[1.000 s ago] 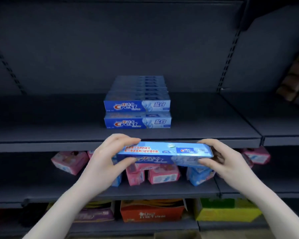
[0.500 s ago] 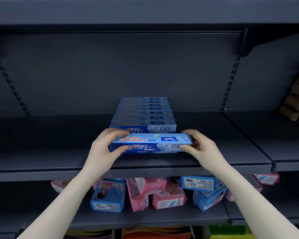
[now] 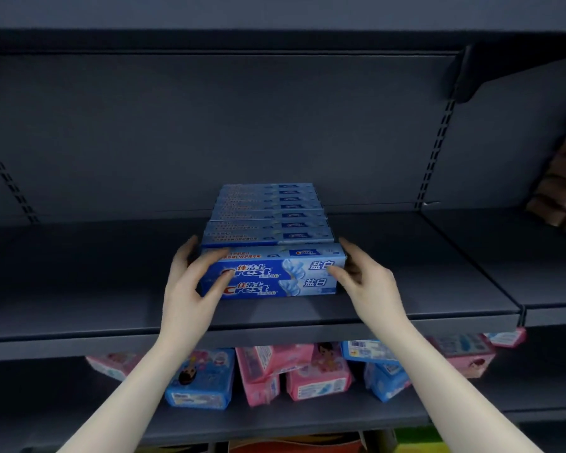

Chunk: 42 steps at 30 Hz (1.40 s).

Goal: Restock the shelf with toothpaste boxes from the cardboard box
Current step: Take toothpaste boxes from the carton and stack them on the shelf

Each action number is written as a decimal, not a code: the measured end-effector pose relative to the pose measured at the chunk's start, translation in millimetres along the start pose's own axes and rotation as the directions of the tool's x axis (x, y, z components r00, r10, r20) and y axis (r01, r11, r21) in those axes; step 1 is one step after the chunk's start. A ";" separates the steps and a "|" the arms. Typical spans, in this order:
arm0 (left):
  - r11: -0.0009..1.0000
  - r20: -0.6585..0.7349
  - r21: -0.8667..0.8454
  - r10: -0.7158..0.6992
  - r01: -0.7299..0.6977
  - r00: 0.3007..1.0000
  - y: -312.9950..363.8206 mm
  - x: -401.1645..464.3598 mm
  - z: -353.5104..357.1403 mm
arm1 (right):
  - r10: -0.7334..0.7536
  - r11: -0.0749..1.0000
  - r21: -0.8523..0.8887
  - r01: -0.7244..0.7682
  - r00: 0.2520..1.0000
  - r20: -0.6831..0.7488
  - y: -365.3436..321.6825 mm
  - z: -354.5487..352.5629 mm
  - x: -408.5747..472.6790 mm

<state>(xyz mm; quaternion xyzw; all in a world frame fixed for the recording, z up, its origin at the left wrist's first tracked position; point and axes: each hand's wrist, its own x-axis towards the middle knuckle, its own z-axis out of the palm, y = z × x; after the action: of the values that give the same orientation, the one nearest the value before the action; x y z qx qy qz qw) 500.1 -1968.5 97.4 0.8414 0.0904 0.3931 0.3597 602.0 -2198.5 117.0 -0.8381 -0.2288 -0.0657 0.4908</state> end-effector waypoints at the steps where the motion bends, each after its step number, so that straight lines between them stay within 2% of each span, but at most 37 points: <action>1: 1.000 0.000 -0.014 -0.019 0.019 1.000 0.6 0.4 1.2 | 0.002 1.000 -0.017 -0.002 1.000 0.001 -0.6 3.0 -1.3; 8: 0.979 0.035 -0.129 -0.156 0.159 0.987 -3.5 1.5 7.5 | 0.072 0.994 -0.083 -0.069 0.997 0.028 -9.2 18.4 -2.7; 19: 0.987 0.003 -0.090 -0.130 0.130 0.991 -0.5 -1.0 12.2 | 0.157 0.988 0.008 -0.157 0.987 -0.028 -18.9 27.4 1.4; 24: 0.955 0.030 -0.198 -0.219 0.220 0.975 8.3 -1.5 10.7 | 0.179 0.974 0.147 -0.171 0.983 -0.042 -17.3 27.4 1.8; 29: 0.879 0.111 -0.337 -0.318 0.336 0.942 8.1 5.7 9.6 | 0.202 0.881 0.403 -0.249 0.967 0.157 -12.6 21.6 6.8; 36: 0.764 0.198 -0.469 -0.398 0.443 0.896 0.7 16.9 12.7 | 0.209 0.820 0.490 -0.296 0.952 0.226 -15.9 23.4 20.5; 42: 0.749 0.192 -0.492 -0.403 0.443 0.895 -2.8 17.5 14.9 | 0.226 0.791 0.534 -0.298 0.954 0.199 -8.7 30.9 25.3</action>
<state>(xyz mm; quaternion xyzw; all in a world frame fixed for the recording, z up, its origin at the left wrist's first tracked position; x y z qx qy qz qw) 523.2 -1966.9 99.5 0.6823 0.1550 0.2797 0.6574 617.0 -2160.6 116.6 -0.6841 -0.1495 0.1250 0.7028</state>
